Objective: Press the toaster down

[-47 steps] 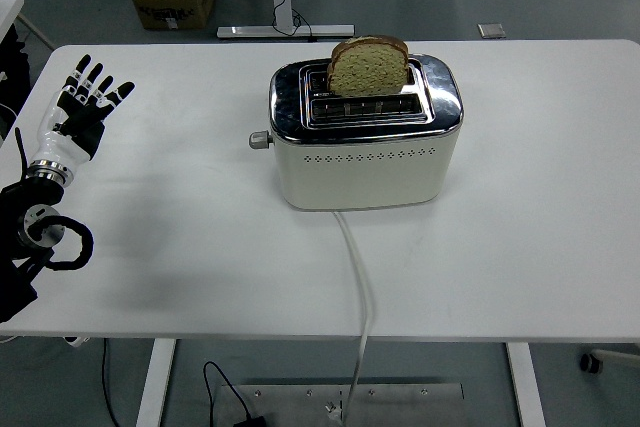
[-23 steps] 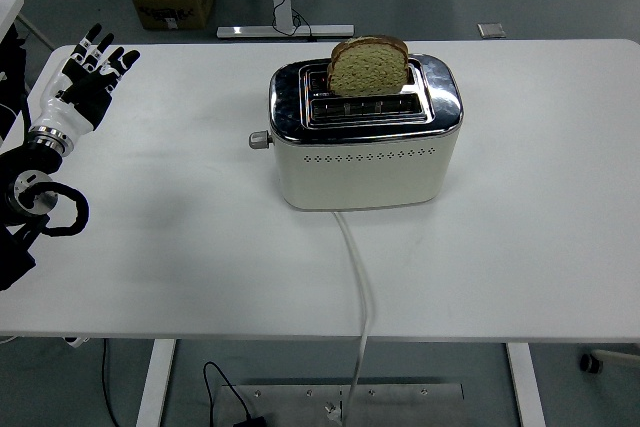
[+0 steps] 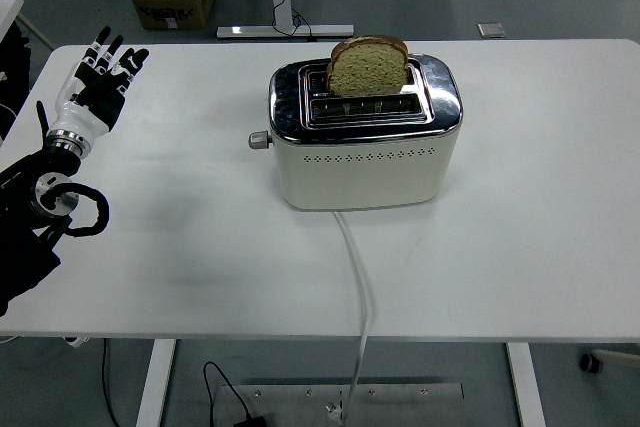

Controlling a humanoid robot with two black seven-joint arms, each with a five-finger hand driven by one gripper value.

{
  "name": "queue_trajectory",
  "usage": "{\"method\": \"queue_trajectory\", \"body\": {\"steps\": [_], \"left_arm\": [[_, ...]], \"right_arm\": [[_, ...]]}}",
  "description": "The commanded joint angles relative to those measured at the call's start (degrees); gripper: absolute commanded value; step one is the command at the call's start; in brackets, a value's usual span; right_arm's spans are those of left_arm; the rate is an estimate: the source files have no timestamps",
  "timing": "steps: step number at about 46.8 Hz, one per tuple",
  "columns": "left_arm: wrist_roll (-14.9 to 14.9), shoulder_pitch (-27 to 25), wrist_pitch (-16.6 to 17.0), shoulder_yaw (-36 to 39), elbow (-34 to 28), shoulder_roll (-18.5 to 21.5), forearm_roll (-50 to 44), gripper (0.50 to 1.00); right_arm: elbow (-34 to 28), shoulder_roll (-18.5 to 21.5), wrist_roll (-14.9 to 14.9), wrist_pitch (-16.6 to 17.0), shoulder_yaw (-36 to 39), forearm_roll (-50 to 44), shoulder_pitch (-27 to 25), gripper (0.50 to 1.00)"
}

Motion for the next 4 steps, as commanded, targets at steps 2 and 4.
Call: {"method": "queue_trajectory", "body": {"steps": [2,4], "left_arm": [[-0.15,0.02,-0.30,0.01,0.02,0.03,-0.07,1.000],[-0.24,0.10,-0.30,0.01,-0.07,0.03,0.02,1.000]], "right_arm": [[-0.05,0.00,0.08,0.00,0.00,-0.09,0.00,0.998],[-0.05,0.00,0.09,0.00,0.00,-0.18,0.00,0.998]]}}
